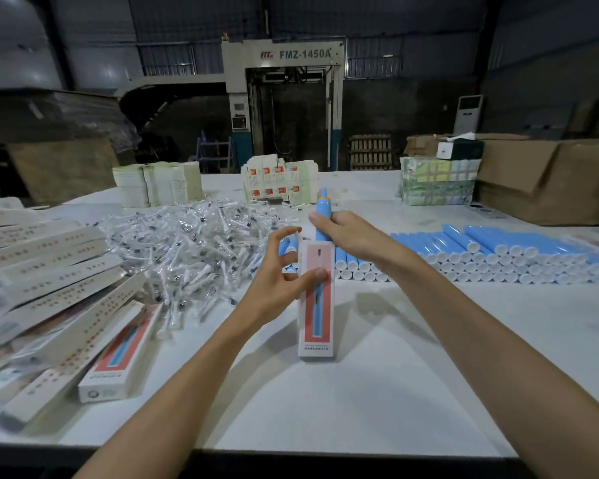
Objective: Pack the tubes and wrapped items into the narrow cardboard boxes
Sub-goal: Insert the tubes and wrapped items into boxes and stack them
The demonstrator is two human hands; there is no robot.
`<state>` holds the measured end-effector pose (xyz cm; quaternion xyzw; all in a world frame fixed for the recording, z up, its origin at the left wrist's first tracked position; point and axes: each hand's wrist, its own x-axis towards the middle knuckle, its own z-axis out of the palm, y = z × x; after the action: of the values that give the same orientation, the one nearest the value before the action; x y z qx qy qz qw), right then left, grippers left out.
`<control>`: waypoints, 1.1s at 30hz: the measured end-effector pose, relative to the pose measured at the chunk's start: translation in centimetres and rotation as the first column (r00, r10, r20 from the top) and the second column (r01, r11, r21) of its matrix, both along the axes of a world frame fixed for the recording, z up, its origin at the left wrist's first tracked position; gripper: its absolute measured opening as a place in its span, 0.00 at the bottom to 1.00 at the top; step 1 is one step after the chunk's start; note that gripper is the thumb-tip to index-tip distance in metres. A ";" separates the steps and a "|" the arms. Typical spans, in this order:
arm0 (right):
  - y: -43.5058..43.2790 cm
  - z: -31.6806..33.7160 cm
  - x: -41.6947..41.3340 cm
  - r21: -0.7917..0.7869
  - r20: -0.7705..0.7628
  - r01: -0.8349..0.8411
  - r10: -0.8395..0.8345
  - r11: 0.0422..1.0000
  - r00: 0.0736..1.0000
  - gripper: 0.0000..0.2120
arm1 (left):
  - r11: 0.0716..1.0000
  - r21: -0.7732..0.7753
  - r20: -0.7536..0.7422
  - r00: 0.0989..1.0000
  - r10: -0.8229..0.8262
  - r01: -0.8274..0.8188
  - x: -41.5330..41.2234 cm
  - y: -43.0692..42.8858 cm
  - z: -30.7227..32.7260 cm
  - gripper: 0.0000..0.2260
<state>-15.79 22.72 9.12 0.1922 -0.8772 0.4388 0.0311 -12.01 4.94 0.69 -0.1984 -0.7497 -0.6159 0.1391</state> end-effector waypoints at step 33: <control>-14.0 -13.5 -1.8 0.286 -0.170 -0.090 0.143 0.954 0.975 0.20 | 0.616 0.206 -0.251 0.568 0.784 -0.760 -1.7 -10.2 1.3 0.26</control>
<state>-17.54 8.75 -4.39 0.2869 -0.9101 0.2928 0.0608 -13.67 -5.31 2.00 0.0582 -0.7043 -0.4805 0.5193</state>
